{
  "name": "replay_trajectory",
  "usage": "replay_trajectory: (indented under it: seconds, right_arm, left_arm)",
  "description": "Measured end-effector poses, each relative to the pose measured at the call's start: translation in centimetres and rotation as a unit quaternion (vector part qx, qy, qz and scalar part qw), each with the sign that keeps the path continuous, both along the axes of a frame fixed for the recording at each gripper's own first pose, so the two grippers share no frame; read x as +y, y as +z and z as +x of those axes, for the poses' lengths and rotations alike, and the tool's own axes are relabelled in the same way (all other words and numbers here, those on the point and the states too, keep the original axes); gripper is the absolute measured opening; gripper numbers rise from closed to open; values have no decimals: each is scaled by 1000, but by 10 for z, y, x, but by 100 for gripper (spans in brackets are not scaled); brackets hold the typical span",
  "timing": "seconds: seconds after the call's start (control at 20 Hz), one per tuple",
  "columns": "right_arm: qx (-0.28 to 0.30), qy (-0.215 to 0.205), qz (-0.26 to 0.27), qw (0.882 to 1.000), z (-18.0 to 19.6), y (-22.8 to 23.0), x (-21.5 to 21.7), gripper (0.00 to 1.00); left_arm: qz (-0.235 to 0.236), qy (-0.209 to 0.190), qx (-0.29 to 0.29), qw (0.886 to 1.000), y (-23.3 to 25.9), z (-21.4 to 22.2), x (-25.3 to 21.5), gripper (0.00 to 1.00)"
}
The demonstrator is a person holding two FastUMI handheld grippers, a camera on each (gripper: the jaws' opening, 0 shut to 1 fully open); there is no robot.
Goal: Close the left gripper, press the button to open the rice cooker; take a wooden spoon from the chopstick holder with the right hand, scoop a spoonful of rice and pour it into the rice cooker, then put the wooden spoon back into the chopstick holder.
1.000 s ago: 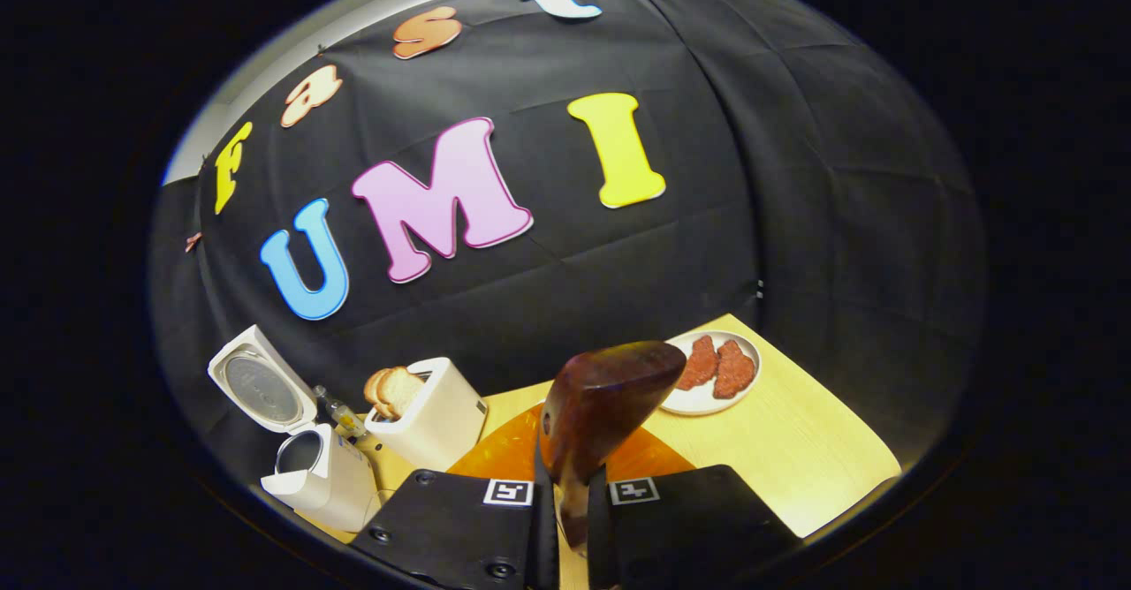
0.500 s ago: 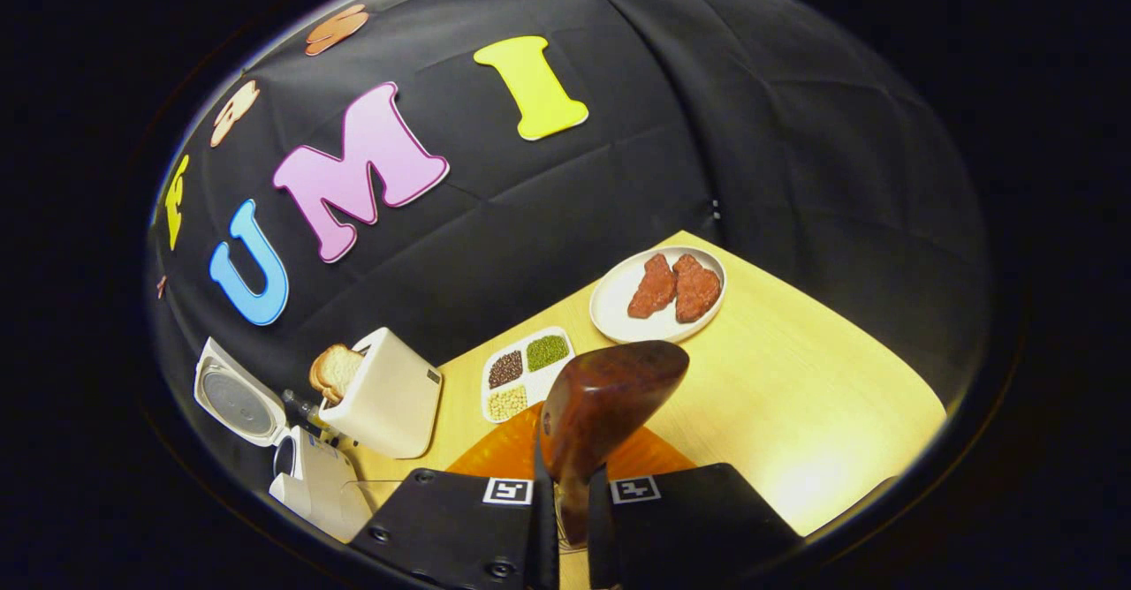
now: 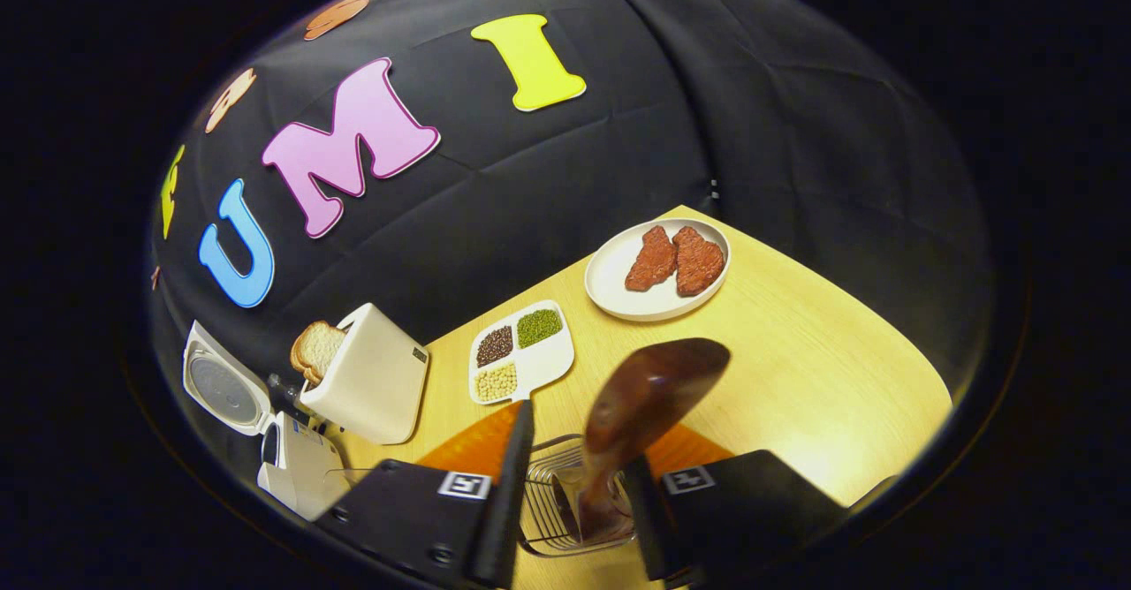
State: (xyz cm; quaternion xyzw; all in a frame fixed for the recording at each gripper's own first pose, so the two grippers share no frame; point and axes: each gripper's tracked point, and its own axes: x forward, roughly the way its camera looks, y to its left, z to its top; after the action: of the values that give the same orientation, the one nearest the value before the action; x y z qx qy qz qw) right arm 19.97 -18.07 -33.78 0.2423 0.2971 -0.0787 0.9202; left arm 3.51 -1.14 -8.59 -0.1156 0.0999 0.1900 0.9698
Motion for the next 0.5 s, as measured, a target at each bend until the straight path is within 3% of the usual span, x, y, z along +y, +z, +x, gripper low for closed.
replay_trajectory:
  seconds: [0.15, 0.35, 0.5]
  right_arm:
    - [-16, -6, -27, 999, -9, 17, -11, 99]
    - [-58, -13, -95, 994, -33, 58, -28, 99]
    - [-68, 14, -143, 987, -59, 82, -27, 98]
  left_arm:
    - [32, 6, -22, 999, 38, 13, 19, 95]
    - [71, 20, -46, 996, 92, 38, 52, 95]
    - [107, 33, -77, 991, 141, 57, 78, 95]
